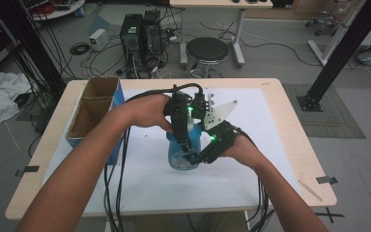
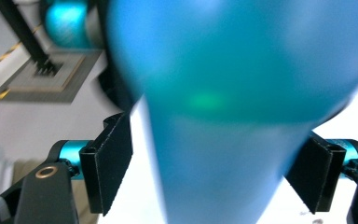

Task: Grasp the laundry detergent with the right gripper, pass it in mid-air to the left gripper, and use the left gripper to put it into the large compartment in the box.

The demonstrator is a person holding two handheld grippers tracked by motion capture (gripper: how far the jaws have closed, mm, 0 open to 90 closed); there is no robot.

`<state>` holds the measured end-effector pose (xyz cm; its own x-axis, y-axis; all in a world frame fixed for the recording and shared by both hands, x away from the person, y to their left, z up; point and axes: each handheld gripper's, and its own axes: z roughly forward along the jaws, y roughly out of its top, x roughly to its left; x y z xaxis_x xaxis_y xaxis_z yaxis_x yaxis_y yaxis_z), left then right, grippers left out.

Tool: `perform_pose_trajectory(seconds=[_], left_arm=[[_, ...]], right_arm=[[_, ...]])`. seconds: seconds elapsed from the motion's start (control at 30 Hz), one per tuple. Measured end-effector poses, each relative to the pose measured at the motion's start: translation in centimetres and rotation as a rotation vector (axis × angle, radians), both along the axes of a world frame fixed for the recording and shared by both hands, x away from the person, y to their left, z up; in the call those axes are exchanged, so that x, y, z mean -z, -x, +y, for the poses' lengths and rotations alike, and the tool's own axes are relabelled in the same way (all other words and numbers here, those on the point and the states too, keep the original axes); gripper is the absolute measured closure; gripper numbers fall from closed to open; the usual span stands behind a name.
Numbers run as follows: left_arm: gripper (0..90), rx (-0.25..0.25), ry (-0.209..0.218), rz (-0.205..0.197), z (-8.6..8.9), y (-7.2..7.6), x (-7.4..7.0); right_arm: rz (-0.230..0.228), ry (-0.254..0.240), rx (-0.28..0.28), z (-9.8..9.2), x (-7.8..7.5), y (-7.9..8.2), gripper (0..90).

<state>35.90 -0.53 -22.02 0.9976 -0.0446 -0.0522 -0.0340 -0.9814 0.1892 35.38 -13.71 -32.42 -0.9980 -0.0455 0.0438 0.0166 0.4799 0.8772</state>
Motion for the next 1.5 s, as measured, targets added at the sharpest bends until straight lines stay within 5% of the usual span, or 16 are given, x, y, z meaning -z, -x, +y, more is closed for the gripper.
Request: perform_pose_trajectory(seconds=[0.07, 0.33, 0.43, 0.7, 0.9, 1.03, 1.27, 1.5], left_arm=[[38.0, -0.011, -0.002, -0.005, 0.2, 0.0, -0.1], [38.0, -0.062, 0.004, -0.016, 1.4, -0.5, -0.5], [38.0, -0.090, 0.003, -0.032, 1.9, -0.8, -0.8], [38.0, -0.166, 0.006, -0.057, 3.5, -1.5, -1.3], [37.9, -0.245, 0.022, -0.081, 4.5, -2.1, -1.6], [37.9, -0.294, 0.026, -0.100, 5.2, -2.4, -1.9], [37.9, -0.408, 0.036, -0.110, 6.5, -3.1, -2.9], [37.9, -0.520, 0.031, -0.110, 8.5, -3.7, -4.9]], right_arm=[[-0.010, 0.034, 0.004, -0.1, 0.1, 0.3, 10.7], [-0.027, 0.101, 0.039, -1.6, 0.0, 0.8, 9.9], [-0.024, 0.129, 0.097, -2.4, -0.2, 0.8, 9.9], [-0.018, 0.311, 0.103, -5.3, -0.2, 0.2, 9.8], [-0.035, 0.434, 0.210, -7.8, -1.0, -0.2, 0.8], [-0.067, 0.501, 0.248, -9.5, -1.7, -0.4, 0.9], [-0.038, 0.569, 0.312, -12.2, -2.5, -1.2, 1.1], [-0.053, 0.710, 0.254, -13.7, -2.8, -1.4, 1.2]])
